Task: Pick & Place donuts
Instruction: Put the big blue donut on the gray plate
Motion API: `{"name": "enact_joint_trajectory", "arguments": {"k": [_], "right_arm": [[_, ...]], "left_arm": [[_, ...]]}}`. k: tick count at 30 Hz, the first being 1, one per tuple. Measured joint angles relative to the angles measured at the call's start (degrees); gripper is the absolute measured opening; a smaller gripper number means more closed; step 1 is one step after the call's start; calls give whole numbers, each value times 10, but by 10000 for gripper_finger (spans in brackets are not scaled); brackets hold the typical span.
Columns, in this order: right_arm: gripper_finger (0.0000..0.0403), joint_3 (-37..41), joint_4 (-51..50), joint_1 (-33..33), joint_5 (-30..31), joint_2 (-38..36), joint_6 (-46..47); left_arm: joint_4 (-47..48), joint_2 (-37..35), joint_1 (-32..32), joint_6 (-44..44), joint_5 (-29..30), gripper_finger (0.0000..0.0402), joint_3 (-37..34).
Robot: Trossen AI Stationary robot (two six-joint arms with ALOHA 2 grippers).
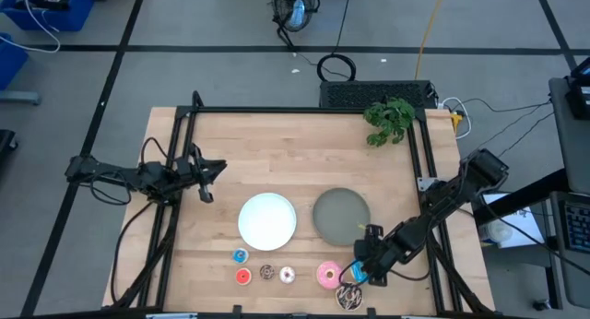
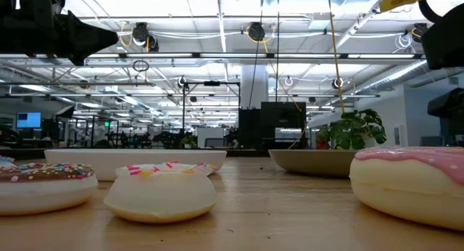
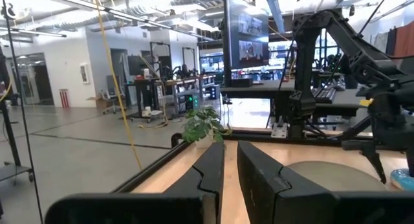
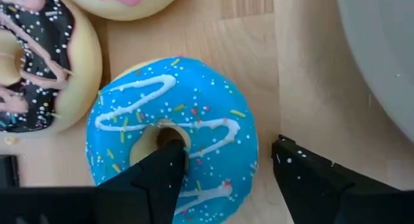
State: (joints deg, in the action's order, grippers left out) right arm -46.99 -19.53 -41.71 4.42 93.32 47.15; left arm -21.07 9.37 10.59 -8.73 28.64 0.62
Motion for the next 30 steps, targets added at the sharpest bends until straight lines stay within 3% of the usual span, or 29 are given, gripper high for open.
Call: {"name": "enact_joint_trajectory", "arguments": {"k": [8,17,21,30], "right_arm": [[169,9,-2,5,-20,1,-34],[14,-36,-29,8,-58,2,-126],[22,-86,-94,10,-68,3,-147],[9,-252,-344,34,-45,1,-199]], "left_arm": [[7,0,0,1,0,51,0],[23,0,0,32,0,51,0],[34,0,0,32,0,51,0],[41,0,0,37,0,51,0]]}}
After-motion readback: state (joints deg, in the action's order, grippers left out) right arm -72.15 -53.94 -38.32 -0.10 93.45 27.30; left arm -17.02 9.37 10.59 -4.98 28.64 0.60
